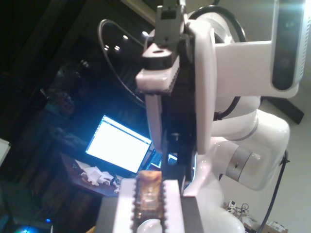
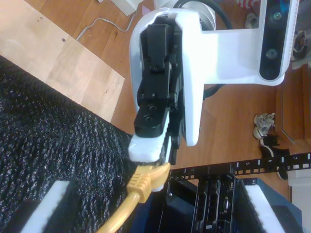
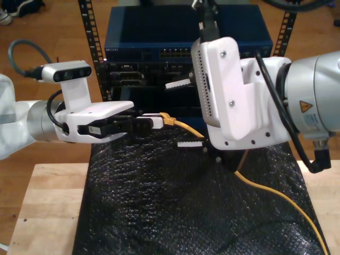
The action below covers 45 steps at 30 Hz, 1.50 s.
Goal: Grab the cable and plug it in
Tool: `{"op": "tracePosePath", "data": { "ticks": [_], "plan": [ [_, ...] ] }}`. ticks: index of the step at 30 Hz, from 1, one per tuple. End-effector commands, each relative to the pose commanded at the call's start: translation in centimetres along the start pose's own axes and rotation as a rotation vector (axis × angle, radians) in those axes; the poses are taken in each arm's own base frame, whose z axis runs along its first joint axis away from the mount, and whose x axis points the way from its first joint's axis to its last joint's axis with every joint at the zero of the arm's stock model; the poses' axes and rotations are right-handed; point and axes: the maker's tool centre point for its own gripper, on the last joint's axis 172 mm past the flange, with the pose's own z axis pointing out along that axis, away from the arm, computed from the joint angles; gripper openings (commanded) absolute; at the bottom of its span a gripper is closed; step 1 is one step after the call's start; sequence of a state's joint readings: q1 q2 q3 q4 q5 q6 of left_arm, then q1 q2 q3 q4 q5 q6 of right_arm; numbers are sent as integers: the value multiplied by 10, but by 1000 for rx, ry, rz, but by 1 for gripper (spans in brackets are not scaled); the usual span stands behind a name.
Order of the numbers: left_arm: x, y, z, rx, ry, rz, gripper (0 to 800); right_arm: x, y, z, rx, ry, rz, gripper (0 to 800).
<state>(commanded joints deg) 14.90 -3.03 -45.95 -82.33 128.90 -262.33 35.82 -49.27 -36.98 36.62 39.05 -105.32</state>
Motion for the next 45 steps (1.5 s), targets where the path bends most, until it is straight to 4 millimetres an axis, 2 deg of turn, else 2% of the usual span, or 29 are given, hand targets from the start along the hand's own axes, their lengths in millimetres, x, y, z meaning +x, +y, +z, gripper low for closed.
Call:
{"op": "tracePosePath", "data": {
  "ticks": [8, 13, 18, 21, 24, 28, 41, 45],
  "plan": [
    [7, 4, 0, -25, 33, 8, 3, 7, 7, -5, -29, 8, -15, 731],
    [7, 11, 3, -55, 36, 6, 3, 8, 7, -5, -30, 9, -13, 654],
    [7, 13, 3, -64, 37, 3, 3, 8, 9, -7, -36, 10, -11, 609],
    [6, 13, 4, -67, 38, 2, 3, 10, 10, -10, -46, 13, -15, 551],
    [7, 14, 4, -68, 38, 2, 3, 10, 15, -12, -63, 9, -16, 449],
    [7, 17, 5, -82, 38, 2, 3, 9, 14, -12, -62, 8, -13, 411],
    [6, 17, 2, -98, 46, -100, 3, 17, 9, -8, -48, 24, -24, 411],
    [6, 17, 3, -100, 46, -108, 5, 17, 9, -8, -48, 24, -24, 383]
  ]
}}
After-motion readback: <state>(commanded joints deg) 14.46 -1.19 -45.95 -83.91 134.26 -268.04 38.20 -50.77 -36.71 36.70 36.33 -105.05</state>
